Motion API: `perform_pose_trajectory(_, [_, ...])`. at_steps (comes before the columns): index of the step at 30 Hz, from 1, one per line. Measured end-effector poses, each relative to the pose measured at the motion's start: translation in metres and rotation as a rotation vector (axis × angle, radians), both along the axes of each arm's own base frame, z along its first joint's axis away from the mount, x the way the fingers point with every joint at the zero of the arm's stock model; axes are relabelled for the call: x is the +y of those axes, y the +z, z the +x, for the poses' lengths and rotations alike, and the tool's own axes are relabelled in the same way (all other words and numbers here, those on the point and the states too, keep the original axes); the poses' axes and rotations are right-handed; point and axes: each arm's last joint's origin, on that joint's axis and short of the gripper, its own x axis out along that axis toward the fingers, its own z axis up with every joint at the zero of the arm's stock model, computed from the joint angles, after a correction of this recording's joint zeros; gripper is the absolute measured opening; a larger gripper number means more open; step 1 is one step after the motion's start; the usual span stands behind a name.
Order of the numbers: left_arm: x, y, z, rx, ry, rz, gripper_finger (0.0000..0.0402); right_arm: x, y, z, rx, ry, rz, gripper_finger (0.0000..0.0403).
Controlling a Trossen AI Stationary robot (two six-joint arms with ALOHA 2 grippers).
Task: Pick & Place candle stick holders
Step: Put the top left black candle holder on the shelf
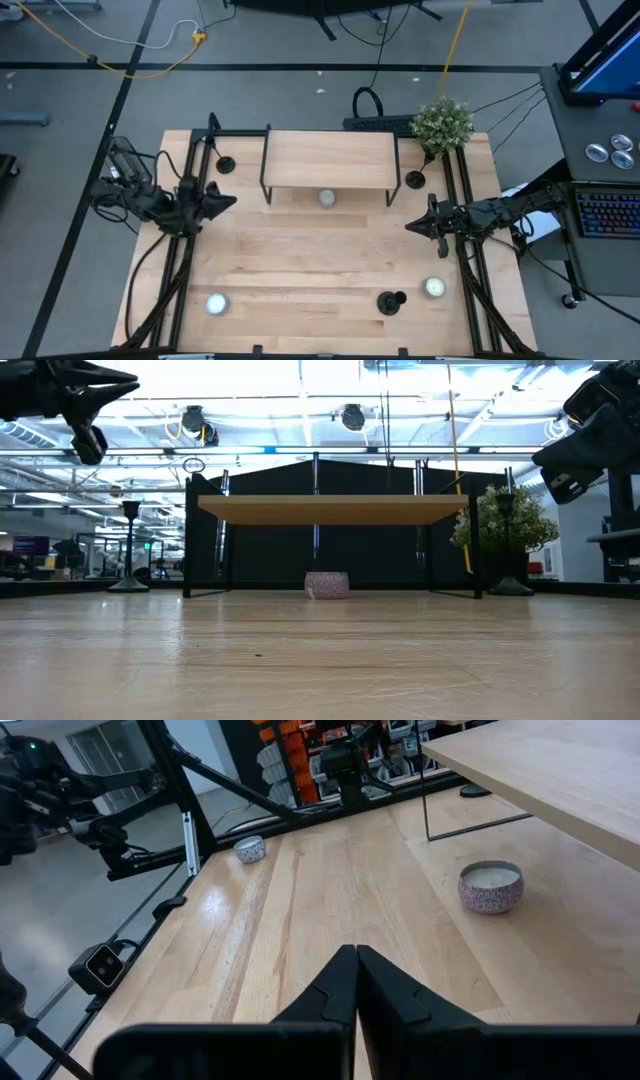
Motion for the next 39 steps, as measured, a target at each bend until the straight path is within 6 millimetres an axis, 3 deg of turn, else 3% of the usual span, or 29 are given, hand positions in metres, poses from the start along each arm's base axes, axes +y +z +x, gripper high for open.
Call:
perform_pose_trajectory(7, [0.0,0.02,0.006,0.189,0.056,-0.015,0.003,0.0,0.0,0.0,0.0,0.0,0.0,0.0])
perform_pose_trajectory(13, [0.002,0.071,0.012,0.463,0.209,0.034,0.003,0.0,0.0,0.0,0.0,0.0,0.0,0.0])
perform_pose_trajectory(17, [0.009,0.104,0.017,0.622,0.388,-0.024,0.003,0.0,0.0,0.0,0.0,-0.001,0.0,0.0])
perform_pose_trajectory(26, [0.039,0.158,0.023,0.946,0.729,-0.113,0.003,0.0,0.0,0.0,0.0,0.0,0.0,0.0])
perform_pose_trajectory(33, [0.071,0.176,0.027,1.108,0.902,-0.18,0.003,0.0,0.0,0.0,0.0,0.0,0.0,0.0])
perform_pose_trajectory(39, [0.105,0.17,0.033,1.279,0.911,-0.211,0.003,0.0,0.0,0.0,0.0,0.0,0.0,0.0])
